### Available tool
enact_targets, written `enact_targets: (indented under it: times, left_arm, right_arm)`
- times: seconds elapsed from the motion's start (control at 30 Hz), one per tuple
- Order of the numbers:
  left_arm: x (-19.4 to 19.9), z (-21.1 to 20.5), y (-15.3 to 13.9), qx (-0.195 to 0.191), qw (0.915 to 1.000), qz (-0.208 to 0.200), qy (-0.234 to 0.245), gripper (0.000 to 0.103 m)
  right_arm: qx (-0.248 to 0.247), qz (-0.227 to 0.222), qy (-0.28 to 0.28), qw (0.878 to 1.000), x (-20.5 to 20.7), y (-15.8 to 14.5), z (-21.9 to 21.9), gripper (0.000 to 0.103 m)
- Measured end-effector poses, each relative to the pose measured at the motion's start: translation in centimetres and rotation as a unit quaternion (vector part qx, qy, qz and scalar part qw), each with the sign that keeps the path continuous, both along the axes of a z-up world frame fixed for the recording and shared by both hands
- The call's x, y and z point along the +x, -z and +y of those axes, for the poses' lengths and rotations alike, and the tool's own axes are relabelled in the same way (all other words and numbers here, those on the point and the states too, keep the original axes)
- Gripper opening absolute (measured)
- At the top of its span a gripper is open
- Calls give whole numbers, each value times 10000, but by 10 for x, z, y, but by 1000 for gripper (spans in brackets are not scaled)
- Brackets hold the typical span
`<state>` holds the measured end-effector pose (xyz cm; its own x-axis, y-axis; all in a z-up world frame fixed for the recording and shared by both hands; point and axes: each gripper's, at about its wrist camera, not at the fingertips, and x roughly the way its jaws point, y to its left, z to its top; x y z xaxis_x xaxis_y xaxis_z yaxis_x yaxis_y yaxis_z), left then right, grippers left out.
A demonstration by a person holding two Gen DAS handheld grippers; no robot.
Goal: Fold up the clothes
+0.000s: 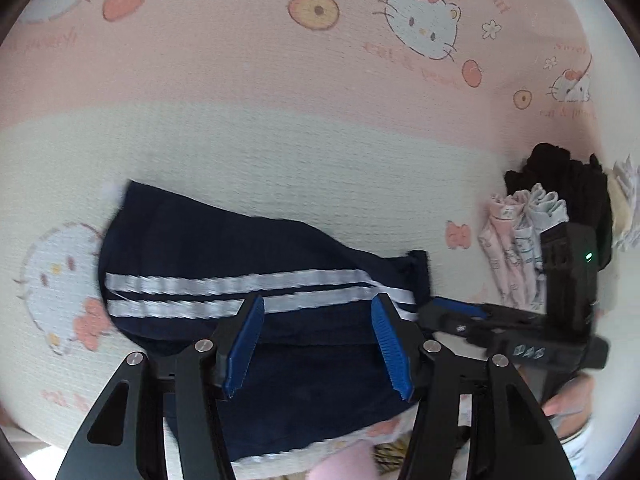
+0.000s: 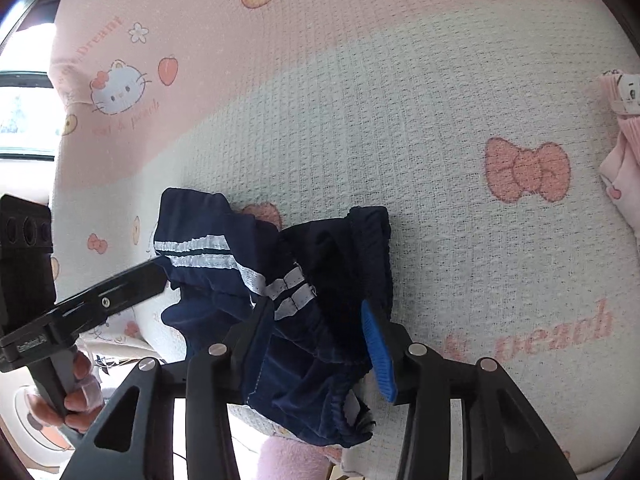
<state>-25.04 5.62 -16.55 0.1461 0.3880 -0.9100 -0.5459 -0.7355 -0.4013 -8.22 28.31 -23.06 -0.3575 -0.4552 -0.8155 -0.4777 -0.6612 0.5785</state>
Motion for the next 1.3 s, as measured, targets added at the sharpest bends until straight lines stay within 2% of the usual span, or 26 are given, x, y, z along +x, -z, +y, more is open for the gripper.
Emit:
enact_targets:
  times: [0.17, 0.23, 0.27, 0.3, 0.37, 0.4, 0.43, 0.6, 0.67, 0.73, 0.8, 0.83, 0.93, 0.97, 1.1, 1.17, 1.23, 1.3]
  left_arm:
    - [25, 17, 10, 172, 9976, -663, -142, 53]
    - [33, 23, 13, 166, 9966, -794, -161, 53]
    - [34, 26, 15, 157, 9963, -825, -172, 53]
    - [35, 28, 14, 162, 9961, -854, -180, 53]
    - [36, 29, 13, 161, 9955, -921, -179, 53]
    - [37, 31, 14, 177, 9955, -912, -178, 53]
    - [38, 31, 12, 222, 9959, -862, -169, 53]
    - [44, 36, 12, 389, 9973, -623, -55, 52]
    - [51, 37, 18, 272, 9980, -560, 50, 43]
    - [56, 37, 28, 38, 9988, -485, 88, 42]
    - [60, 35, 35, -143, 9992, -361, 102, 35]
    - [60, 34, 36, -170, 9994, -290, 83, 30]
    - [59, 27, 36, -156, 9997, -167, 9, 25]
    - [59, 24, 35, -212, 9998, -65, -16, 17]
    - [62, 16, 33, -209, 9992, 346, 19, 12]
    - [61, 9, 37, -113, 9997, 206, -45, 11]
    - [57, 1, 43, -2, 9998, 5, -206, 11]
    - [51, -7, 50, 63, 9992, -192, -341, 11]
  right_arm:
    - [134, 329, -37, 9994, 5, -2, -4, 44]
    - [115, 523, -26, 9986, 10, -3, -5, 43]
    - [66, 600, -44, 9982, 11, -2, -6, 34]
    - [17, 675, -64, 9977, 12, -2, -7, 29]
    - [20, 696, -220, 9973, 13, 0, -12, 26]
    - [84, 684, -295, 9972, 11, 1, -16, 21]
    - [149, 703, -383, 9967, 10, 0, -20, 20]
    - [390, 798, -681, 9937, 11, -3, -34, 20]
    - [452, 825, -755, 9927, 10, -5, -37, 20]
    - [429, 840, -798, 9923, 10, -5, -38, 20]
    - [402, 809, -809, 9926, 10, -4, -39, 20]
    - [423, 770, -811, 9928, 10, -3, -40, 20]
    - [416, 702, -864, 9929, 12, 1, -41, 20]
    - [426, 656, -866, 9932, 12, 2, -42, 20]
    - [334, 572, -929, 9935, 18, 7, -43, 20]
    - [151, 596, -857, 9944, 18, 7, -42, 20]
    - [-248, 660, -682, 9952, 18, 6, -36, 21]
    - [-639, 736, -516, 9939, 17, 6, -30, 33]
